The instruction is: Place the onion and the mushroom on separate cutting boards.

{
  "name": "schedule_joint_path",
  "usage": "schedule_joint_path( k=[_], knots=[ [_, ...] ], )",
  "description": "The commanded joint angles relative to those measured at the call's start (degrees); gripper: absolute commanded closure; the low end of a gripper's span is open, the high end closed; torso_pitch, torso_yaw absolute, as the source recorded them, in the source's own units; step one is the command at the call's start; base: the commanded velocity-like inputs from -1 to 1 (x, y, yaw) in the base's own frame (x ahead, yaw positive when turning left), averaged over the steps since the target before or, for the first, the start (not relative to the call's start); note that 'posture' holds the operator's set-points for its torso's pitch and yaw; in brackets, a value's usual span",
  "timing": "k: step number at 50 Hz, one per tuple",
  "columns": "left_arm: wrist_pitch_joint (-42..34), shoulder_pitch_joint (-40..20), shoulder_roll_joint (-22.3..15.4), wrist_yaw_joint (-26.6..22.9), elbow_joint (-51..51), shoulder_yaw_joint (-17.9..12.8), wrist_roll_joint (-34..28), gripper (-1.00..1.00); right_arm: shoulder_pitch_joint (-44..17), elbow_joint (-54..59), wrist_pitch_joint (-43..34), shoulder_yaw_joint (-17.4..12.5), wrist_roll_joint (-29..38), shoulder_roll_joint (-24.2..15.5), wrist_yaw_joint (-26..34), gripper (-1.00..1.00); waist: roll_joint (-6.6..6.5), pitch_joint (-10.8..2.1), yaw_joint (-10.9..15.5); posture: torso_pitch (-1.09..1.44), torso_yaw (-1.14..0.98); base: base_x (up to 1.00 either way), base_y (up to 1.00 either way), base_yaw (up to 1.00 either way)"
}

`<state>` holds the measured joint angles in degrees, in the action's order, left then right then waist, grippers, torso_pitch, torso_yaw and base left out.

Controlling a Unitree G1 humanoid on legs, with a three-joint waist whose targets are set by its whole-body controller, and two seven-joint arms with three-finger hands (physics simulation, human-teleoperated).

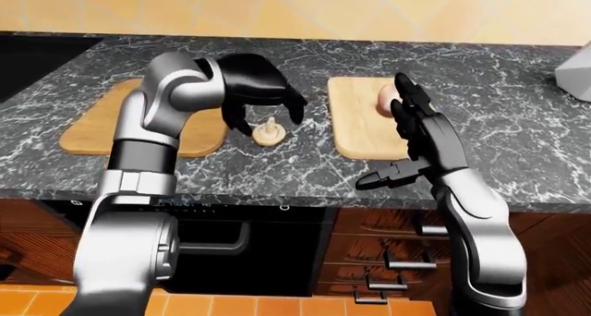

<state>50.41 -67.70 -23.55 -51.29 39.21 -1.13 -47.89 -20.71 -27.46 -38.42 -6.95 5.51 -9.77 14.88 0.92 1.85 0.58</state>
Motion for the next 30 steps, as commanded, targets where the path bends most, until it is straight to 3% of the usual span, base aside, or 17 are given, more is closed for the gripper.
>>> schedule_joint_path(
  k=[1, 9, 16, 30],
  knots=[
    [-0.21, -2.36, -0.49, 0.94, -1.57, -1.06, 0.95, -0.11, -1.36, -1.78, 1.75, -0.34, 0.12, -0.29, -0.32, -1.00, -0.03, -1.59, -0.03, 0.00, 0.00, 0.00, 0.00, 0.00],
    [0.27, -2.70, -0.42, 3.09, 0.74, -0.73, -0.97, -0.07, -1.09, -1.75, 1.94, -0.34, 0.22, -0.16, -0.22, -1.00, 0.02, -1.58, 0.02, 0.00, 0.00, 0.00, 0.00, 0.00],
    [0.56, -5.53, 0.32, 8.01, 6.41, 0.10, -4.27, -0.03, -0.43, -1.89, 2.17, -0.11, 0.43, 0.14, -0.21, -1.00, 0.10, -1.63, 0.04, 0.00, 0.00, 0.00, 0.00, 0.00],
    [1.75, -2.46, 0.12, 6.13, 3.87, -0.06, -3.98, -0.07, 0.27, -2.12, 2.39, -0.03, 0.62, 0.40, -0.08, -1.00, -0.03, -1.68, -0.03, 0.00, 0.00, 0.00, 0.00, 0.00]
  ],
)
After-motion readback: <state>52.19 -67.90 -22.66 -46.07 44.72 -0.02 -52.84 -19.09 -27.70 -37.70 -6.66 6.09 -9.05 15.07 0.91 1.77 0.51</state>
